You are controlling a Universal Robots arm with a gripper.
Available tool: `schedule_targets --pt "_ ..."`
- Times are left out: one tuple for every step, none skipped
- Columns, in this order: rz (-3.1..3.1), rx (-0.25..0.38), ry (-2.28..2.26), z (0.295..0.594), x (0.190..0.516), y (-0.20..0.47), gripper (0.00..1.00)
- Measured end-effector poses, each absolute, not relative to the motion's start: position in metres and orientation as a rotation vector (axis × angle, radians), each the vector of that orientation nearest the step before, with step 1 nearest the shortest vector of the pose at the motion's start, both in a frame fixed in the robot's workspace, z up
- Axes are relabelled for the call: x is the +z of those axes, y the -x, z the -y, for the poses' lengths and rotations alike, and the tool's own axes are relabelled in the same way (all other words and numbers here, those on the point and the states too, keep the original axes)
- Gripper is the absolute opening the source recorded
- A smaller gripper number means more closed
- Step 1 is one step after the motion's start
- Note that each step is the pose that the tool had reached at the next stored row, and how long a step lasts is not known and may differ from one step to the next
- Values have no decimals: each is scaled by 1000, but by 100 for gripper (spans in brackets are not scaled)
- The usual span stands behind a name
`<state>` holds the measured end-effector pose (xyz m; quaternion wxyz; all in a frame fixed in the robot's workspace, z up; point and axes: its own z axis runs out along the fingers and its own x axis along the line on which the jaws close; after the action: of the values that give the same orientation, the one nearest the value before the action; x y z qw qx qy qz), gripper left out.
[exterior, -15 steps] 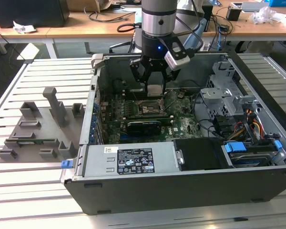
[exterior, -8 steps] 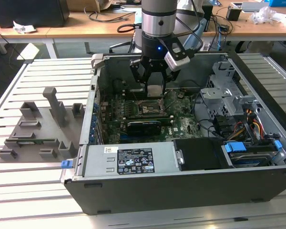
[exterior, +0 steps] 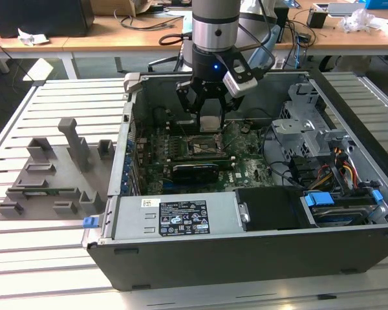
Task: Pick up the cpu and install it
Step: 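Pick up the cpu and move it towards the insertion slot, then place the cpu into insertion slot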
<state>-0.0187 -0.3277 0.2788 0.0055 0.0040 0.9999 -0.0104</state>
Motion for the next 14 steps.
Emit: schedule_targets --pt "-3130 -32 -12 328 278 19 55" --pt "-3130 -32 -12 328 278 19 55" --pt "-3130 -33 -13 328 278 19 55" --pt "-3130 -32 -12 328 277 19 55" --pt "-3130 -32 -12 328 277 19 55" --pt "-3130 -32 -13 328 277 19 55" --pt "-3130 -33 -13 328 277 19 55" --pt "-3130 -32 -17 328 277 19 55" --pt "-3130 -33 -23 328 277 19 55" --pt "-3130 -33 -26 328 277 19 55" --pt "-3130 -33 -29 328 277 19 55" --pt "-3130 -33 -33 328 277 19 55" --pt "-3130 -33 -36 328 277 19 55" --pt "-3130 -33 -42 328 277 19 55"
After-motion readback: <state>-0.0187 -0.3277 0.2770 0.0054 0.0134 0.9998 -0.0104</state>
